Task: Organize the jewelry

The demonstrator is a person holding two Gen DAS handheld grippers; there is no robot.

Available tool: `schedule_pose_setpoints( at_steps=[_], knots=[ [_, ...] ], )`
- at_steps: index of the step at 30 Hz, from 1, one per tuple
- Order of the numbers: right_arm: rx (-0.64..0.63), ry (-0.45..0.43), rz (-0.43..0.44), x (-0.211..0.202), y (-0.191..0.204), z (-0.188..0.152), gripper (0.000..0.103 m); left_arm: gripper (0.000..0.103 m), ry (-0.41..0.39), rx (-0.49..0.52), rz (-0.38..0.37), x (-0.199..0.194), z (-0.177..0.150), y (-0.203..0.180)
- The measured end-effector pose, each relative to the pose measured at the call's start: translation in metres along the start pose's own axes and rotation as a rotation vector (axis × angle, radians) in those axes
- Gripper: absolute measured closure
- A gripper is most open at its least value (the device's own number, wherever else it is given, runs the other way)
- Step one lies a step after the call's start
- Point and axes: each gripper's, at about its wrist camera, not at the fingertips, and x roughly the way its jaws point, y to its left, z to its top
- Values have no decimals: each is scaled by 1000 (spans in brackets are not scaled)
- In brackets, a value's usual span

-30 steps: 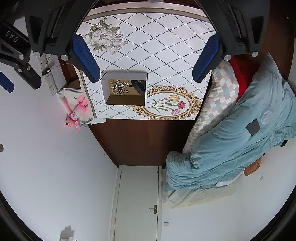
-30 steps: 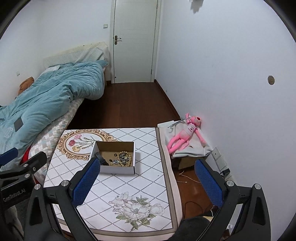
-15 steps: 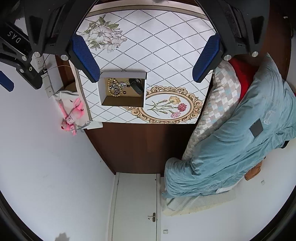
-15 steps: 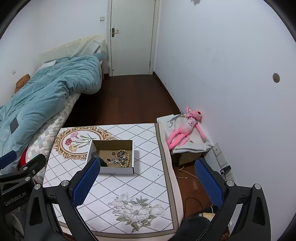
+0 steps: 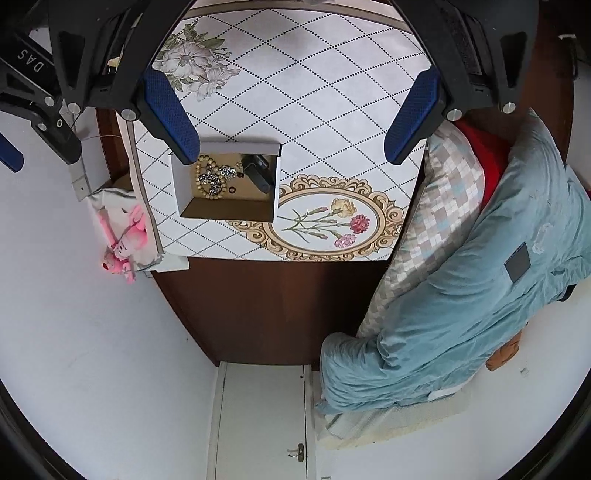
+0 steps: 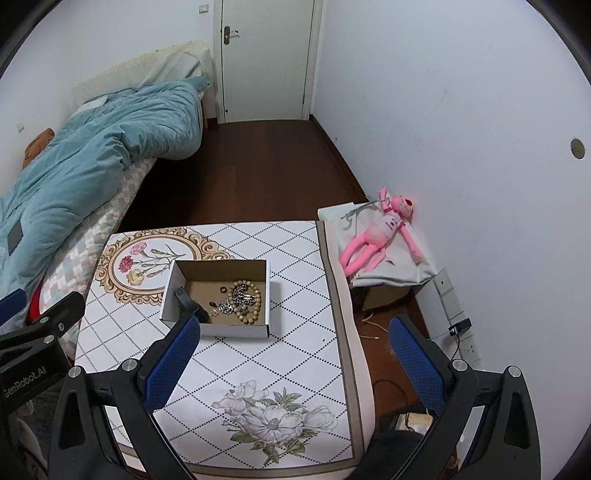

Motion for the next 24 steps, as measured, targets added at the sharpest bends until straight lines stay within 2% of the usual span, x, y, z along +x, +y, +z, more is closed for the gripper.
schedule_pose_setpoints(
  at_steps=[24],
  knots=[
    [-4,30,0,11,0,-2,0,1,30,32,-13,8,-5,-6]
  ],
)
